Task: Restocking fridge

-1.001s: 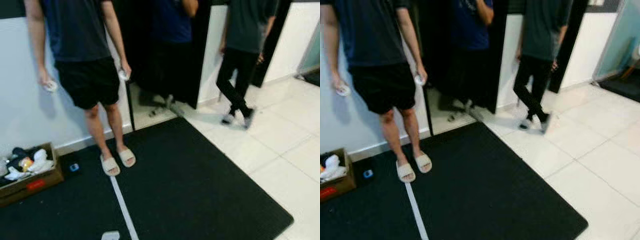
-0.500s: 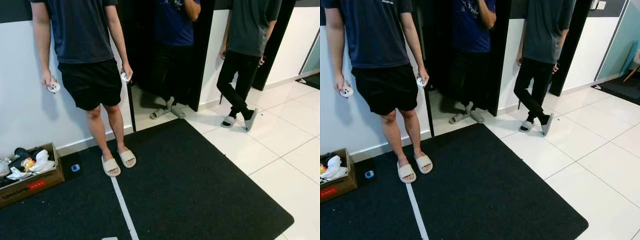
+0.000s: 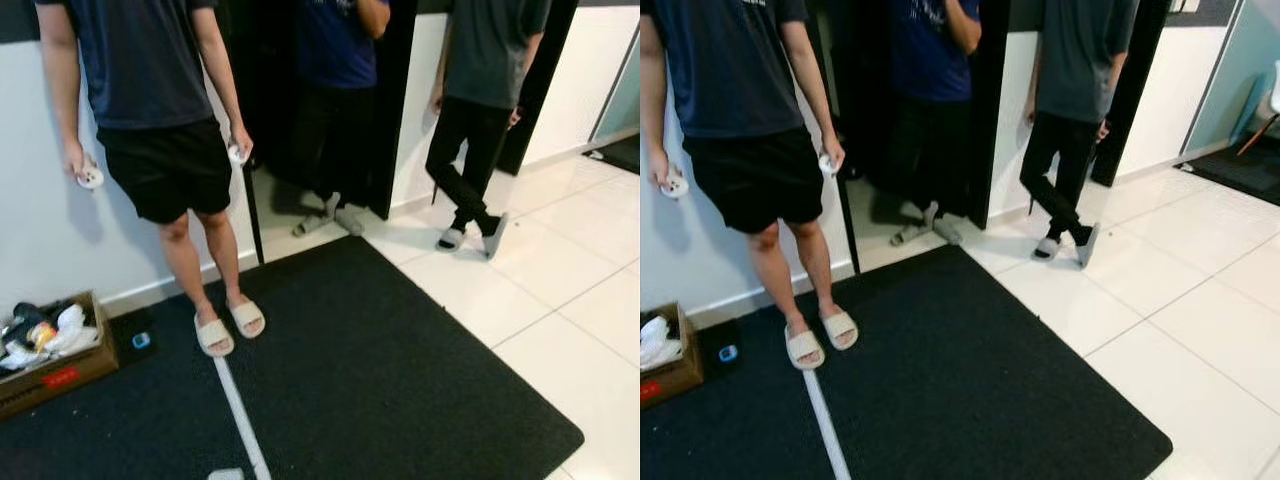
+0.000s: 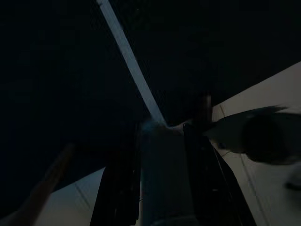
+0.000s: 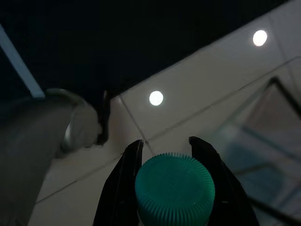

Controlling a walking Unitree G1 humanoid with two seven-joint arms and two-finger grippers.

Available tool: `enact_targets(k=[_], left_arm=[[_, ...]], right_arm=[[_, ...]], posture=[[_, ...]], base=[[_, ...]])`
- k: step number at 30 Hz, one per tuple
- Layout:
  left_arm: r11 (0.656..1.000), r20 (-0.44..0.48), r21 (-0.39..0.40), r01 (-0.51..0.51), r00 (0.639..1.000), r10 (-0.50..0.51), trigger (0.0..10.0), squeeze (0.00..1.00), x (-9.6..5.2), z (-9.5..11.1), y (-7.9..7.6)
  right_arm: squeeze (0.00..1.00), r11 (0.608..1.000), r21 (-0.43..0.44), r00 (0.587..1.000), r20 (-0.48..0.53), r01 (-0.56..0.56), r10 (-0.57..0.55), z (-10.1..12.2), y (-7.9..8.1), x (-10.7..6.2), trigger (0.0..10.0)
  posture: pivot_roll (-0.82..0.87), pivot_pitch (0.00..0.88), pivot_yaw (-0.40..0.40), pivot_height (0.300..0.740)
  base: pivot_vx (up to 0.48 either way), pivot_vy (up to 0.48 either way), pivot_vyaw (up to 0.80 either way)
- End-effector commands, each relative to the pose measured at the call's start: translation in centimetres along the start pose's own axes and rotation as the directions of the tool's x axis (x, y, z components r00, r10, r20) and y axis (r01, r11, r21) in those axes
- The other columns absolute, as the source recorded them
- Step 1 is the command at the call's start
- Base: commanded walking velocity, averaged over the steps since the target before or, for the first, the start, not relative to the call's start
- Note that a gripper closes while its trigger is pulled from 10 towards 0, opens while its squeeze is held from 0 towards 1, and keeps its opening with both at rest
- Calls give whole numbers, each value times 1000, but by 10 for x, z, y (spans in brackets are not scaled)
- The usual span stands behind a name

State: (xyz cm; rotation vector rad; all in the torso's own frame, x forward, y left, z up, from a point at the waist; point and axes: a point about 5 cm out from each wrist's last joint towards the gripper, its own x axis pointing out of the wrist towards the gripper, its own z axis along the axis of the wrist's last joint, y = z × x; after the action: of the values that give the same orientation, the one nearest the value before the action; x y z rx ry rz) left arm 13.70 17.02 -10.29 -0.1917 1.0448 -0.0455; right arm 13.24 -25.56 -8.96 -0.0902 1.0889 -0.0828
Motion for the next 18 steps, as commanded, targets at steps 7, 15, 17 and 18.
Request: enact_targets(k=[7,15,17,18], left_arm=[[1000,-12,5,-12,1000,12,10000,0,-2,-4,5],[1000,-11,7,-9,1000,9,10000,0,-2,-3,5],[1000,-12,8,-9,1000,9,10000,0,-2,-4,5],[1000,-13,9,-10,1000,10,10000,0,-2,-4,5]], right_arm=[[0,1000,0,1000,-3,-15,15,-1,5,1,10000],[0,1000,-6,1000,-3,-16,16,-1,5,1,10000],[0,1000,-9,1000,-3,-17,17,-1,5,1,10000],[0,1000,-10,1000,-3,-17,17,-1,5,1,10000]], posture=[[-74,0,-16,740],[-73,0,-20,740],[-72,0,-20,740],[-72,0,-20,740]], base=[[337,0,0],[338,0,0],[339,0,0],[341,0,0]])
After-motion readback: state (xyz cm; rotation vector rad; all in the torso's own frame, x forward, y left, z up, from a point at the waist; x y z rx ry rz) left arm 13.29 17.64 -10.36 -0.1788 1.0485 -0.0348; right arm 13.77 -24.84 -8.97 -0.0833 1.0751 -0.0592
